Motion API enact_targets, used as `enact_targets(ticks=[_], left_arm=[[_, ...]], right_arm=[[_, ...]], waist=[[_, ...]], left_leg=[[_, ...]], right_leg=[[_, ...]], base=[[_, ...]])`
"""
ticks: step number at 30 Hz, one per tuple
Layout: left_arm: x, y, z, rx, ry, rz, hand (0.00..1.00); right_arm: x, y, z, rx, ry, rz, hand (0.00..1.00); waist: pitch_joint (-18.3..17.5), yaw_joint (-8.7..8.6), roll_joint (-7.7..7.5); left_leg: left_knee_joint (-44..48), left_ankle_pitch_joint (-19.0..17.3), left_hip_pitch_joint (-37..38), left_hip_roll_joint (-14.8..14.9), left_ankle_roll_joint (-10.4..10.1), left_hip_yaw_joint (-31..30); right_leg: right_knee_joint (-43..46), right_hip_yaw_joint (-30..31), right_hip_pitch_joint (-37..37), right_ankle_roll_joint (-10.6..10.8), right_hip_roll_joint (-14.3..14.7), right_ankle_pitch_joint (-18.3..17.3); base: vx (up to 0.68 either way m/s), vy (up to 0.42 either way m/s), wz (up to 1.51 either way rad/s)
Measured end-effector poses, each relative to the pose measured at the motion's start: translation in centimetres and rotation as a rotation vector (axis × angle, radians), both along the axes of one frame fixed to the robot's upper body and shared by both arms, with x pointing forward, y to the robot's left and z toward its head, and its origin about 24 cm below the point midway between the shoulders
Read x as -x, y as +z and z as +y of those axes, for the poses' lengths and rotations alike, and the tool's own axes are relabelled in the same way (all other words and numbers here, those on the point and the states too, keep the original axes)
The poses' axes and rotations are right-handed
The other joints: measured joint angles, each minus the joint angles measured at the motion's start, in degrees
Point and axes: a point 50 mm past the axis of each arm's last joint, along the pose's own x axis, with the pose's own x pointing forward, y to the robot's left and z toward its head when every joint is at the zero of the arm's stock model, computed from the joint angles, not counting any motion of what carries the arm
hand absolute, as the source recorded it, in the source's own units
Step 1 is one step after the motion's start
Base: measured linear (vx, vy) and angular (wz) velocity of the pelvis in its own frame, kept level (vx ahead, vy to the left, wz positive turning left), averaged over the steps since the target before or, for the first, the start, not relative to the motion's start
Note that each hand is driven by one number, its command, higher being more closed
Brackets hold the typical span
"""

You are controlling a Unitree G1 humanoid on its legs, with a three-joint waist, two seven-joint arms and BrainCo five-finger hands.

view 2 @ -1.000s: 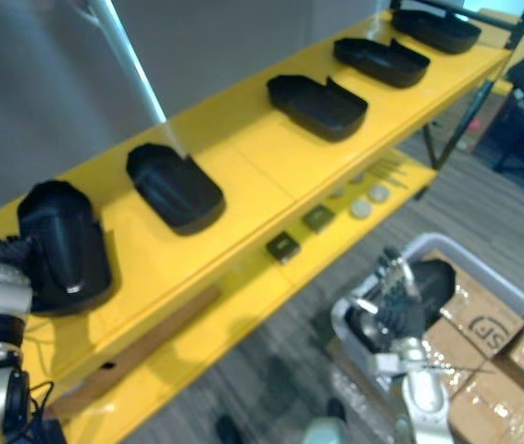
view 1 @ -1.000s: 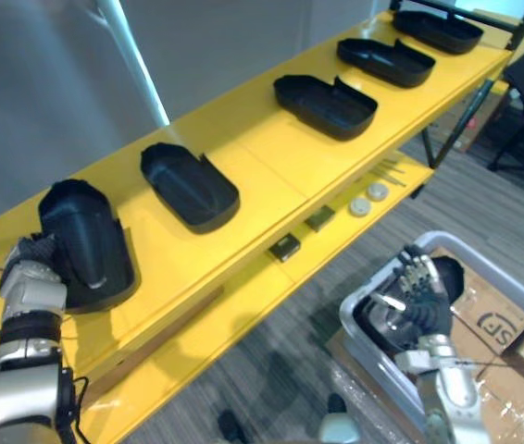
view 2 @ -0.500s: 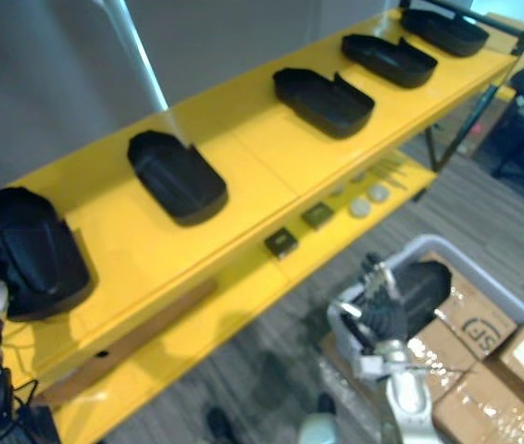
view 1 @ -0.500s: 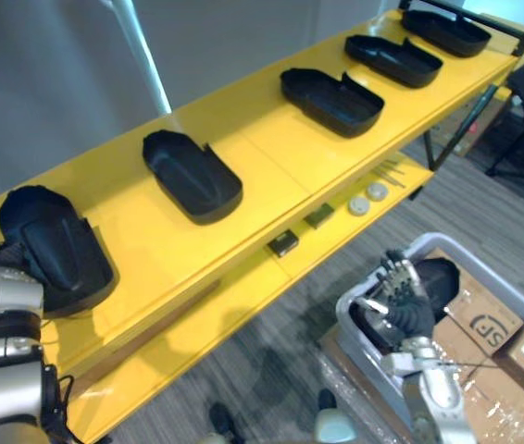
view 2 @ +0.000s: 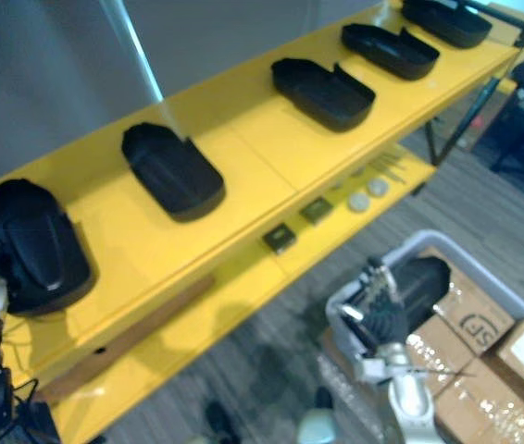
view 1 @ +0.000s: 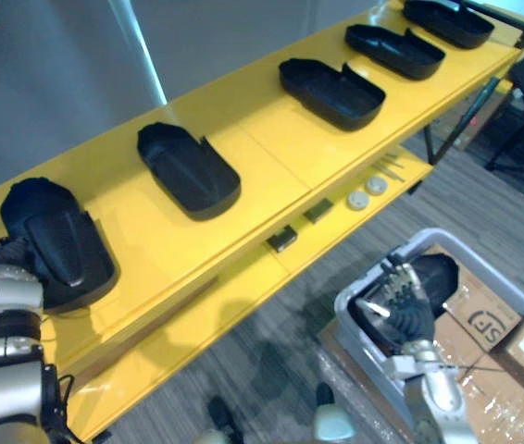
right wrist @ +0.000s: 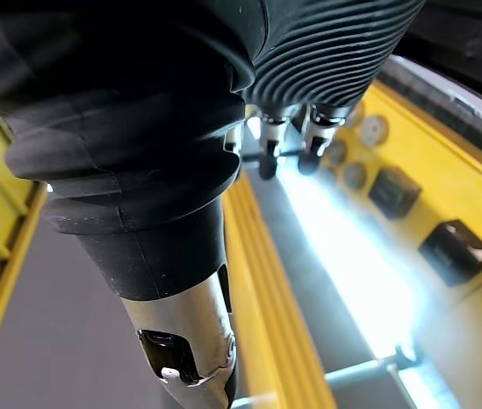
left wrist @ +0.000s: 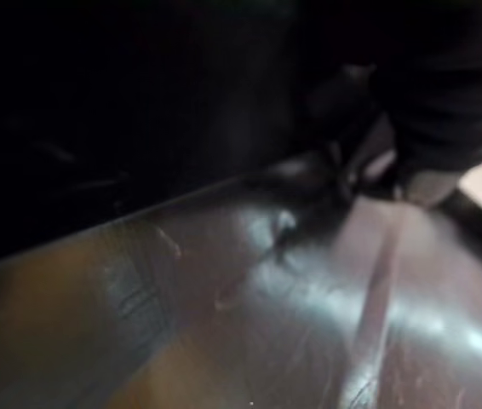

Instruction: Walk over and take plastic housings, then place them on the shelf

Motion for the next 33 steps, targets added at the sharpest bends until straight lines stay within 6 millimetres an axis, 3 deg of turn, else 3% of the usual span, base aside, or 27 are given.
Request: enact_targets(ticks=[7,8,25,33], left_arm=[[0.1,-0.4,0.1,0.026,0.021,-0.013,1.0],[0.1,-0.4,0.1,0.026,0.021,-0.013,0.0],[0.3,-0.3,0.2,0.008,0.067,-0.043,0.0],[0.7,0.8,1.0,-0.047,0.117,-0.085,0.0]], right_arm=[[0.4,-0.4,0.3,-0.01,0.011,0.02,0.0],[0.4,-0.4,0.3,-0.01,0.011,0.02,0.0],[0.4,-0.7,1.0,-0.045,0.04,0.031,0.0],[0.8,-1.1,1.5,-0.056,0.056,0.054,0.0]], waist=[[0.0,-0.04,0.0],[0.0,-0.05,0.0],[0.0,-0.07,-0.02],[-0.02,-0.09,-0.06]], left_leg=[[-0.01,0.0,0.06,0.0,0.0,0.06],[-0.01,0.0,0.07,0.0,0.0,0.06],[-0.07,0.04,0.13,0.03,-0.05,0.13],[-0.06,0.08,0.16,0.05,-0.08,0.13]], right_leg=[[0.01,0.03,0.0,0.0,0.0,0.0],[0.02,0.03,0.0,0.0,0.0,0.0],[0.06,0.06,-0.04,0.0,0.03,0.01],[0.1,0.06,-0.04,0.0,0.04,0.01]], base=[[0.0,0.0,0.0],[0.0,0.0,0.0],[0.0,0.0,0.0],[0.0,0.0,0.0]])
